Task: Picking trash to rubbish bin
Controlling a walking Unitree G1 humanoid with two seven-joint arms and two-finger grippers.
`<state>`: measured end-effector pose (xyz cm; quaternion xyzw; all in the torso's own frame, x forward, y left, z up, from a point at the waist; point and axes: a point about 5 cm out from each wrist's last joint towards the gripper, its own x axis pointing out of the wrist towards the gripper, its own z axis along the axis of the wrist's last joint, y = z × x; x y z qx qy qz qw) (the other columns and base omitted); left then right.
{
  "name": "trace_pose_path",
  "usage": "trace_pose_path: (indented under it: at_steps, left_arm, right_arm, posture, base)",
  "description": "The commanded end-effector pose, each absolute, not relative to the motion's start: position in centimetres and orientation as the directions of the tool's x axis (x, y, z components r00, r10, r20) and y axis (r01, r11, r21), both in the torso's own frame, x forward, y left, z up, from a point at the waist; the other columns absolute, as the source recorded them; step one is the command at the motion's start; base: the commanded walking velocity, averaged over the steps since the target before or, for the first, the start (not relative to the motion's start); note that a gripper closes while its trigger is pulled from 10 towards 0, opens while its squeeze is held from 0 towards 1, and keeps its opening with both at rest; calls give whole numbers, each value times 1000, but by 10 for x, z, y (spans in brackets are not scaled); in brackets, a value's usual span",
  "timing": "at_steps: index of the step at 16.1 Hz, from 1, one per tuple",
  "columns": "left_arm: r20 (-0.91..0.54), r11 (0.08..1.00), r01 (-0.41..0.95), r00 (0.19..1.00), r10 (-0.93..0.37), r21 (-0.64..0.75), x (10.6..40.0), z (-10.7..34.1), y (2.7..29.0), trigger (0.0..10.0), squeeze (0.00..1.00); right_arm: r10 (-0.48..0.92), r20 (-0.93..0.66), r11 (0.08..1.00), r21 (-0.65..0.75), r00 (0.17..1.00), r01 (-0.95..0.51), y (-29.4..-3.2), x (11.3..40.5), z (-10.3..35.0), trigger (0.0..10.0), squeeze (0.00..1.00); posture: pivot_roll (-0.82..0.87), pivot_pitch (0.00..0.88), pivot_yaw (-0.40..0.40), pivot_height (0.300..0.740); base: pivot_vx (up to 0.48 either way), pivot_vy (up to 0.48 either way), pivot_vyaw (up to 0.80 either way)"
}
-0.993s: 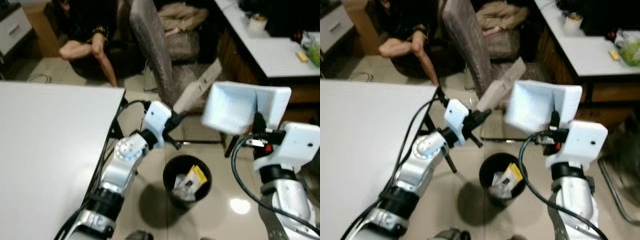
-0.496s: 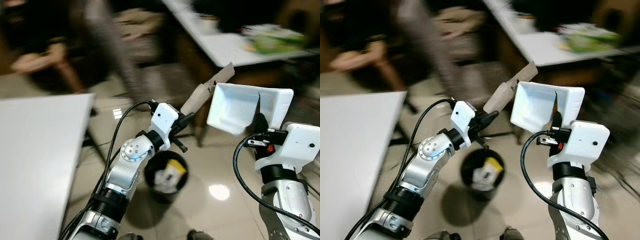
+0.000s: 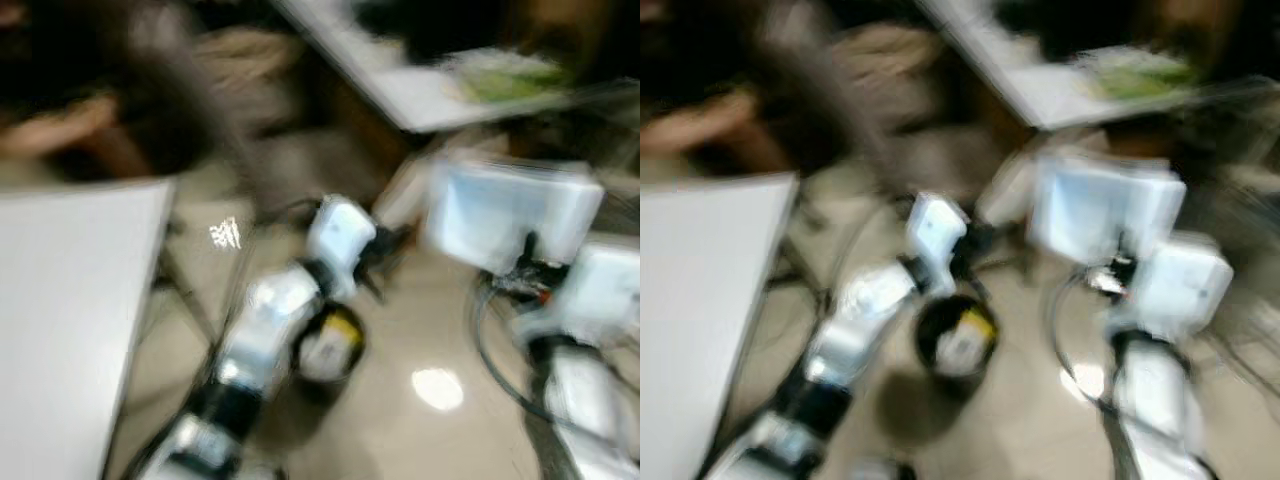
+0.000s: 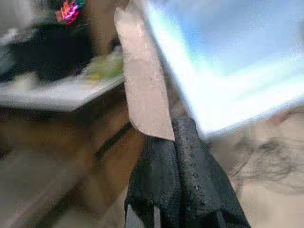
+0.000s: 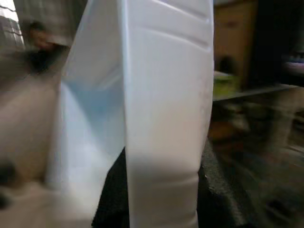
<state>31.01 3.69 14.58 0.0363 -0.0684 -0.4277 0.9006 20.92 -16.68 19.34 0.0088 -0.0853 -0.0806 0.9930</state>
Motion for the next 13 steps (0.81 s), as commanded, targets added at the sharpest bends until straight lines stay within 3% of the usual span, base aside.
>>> trace_pose_path:
  at_steps: [1, 9, 13]
  left_arm:
    - [100, 619, 773, 611, -785, 141, 312, 152, 35, 10000, 0]
    - [101, 616, 774, 608, -787, 146, 312, 152, 34, 10000, 0]
    - [101, 633, 760, 625, -774, 150, 313, 149, 37, 10000, 0]
  right_arm:
    - [-166, 171, 986, 36, 971, 162, -167, 208, 194, 10000, 0]
    - [-160, 179, 987, 34, 971, 156, -166, 210, 195, 10000, 0]
    - [-152, 181, 988, 35, 972, 148, -165, 211, 195, 10000, 0]
  posture:
    - [29, 117, 55, 740]
    - [30, 113, 55, 740]
    - [34, 112, 54, 740]
  base:
    - [416, 0, 0]
    - [428, 0, 0]
    - [0, 0, 0]
